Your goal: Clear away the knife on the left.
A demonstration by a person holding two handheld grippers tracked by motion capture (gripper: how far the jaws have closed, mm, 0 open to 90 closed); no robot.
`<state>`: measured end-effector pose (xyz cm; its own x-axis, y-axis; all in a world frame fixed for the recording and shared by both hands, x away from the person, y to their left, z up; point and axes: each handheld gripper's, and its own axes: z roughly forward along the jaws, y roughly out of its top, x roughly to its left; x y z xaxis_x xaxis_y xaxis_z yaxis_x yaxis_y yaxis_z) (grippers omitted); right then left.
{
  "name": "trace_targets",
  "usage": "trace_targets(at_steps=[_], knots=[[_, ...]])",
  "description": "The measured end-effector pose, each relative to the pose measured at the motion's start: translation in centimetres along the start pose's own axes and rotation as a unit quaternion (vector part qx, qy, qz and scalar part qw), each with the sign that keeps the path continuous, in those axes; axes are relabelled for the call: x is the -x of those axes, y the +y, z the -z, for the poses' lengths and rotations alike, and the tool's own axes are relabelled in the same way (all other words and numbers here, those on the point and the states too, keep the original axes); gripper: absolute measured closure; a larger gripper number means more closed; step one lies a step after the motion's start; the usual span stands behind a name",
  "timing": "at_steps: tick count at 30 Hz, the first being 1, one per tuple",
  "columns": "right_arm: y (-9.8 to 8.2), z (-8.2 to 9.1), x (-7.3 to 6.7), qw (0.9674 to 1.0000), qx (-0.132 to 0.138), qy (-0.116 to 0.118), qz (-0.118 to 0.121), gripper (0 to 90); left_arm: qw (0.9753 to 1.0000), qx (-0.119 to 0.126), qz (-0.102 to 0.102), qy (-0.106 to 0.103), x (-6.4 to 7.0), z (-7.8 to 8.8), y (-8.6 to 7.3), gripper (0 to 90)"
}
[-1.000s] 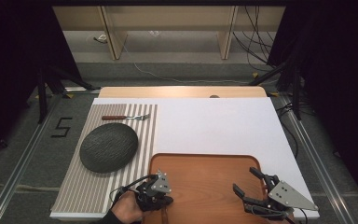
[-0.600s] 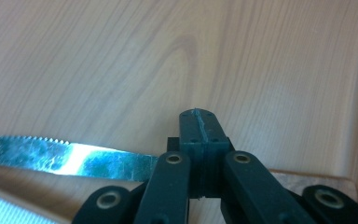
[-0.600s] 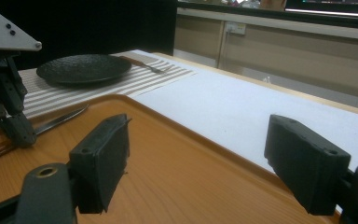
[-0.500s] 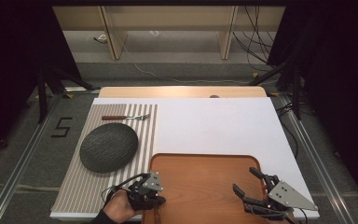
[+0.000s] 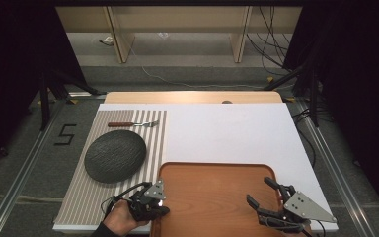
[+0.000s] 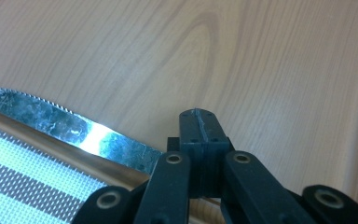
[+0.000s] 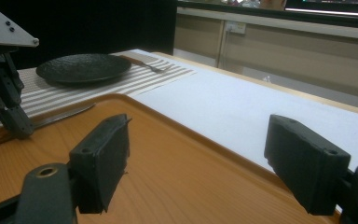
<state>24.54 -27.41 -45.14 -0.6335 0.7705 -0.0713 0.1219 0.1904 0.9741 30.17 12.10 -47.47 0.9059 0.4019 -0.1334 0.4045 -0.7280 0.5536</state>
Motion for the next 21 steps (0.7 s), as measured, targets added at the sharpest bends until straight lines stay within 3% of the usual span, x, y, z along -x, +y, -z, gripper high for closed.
trace_targets(at_steps=[4, 9, 14, 18, 21], knots=[[0.0, 0.0, 0.0, 1.0000, 0.000, 0.000, -0.001, 23.1, 1.0000, 0.004, 0.001, 0.005, 0.1, 0.0, 0.0, 87.7], [0.0, 0.0, 0.0, 1.0000, 0.000, 0.000, -0.001, 23.2, 0.9997, 0.012, 0.019, 0.004, 0.0, 0.1, 0.2, 64.6], [0.0, 0.1, 0.0, 1.0000, 0.000, 0.001, -0.001, 23.2, 0.9991, 0.030, 0.024, 0.016, 0.0, 0.4, 0.3, 49.5], [0.0, 0.1, 0.0, 1.0000, -0.001, 0.000, -0.002, 23.2, 0.9968, 0.069, 0.030, 0.027, 0.1, 0.9, 0.3, 40.7], [0.0, 0.1, 0.0, 1.0000, -0.001, 0.001, -0.002, 23.2, 0.9924, 0.110, 0.031, 0.044, 0.2, 1.5, 0.2, 32.7]])
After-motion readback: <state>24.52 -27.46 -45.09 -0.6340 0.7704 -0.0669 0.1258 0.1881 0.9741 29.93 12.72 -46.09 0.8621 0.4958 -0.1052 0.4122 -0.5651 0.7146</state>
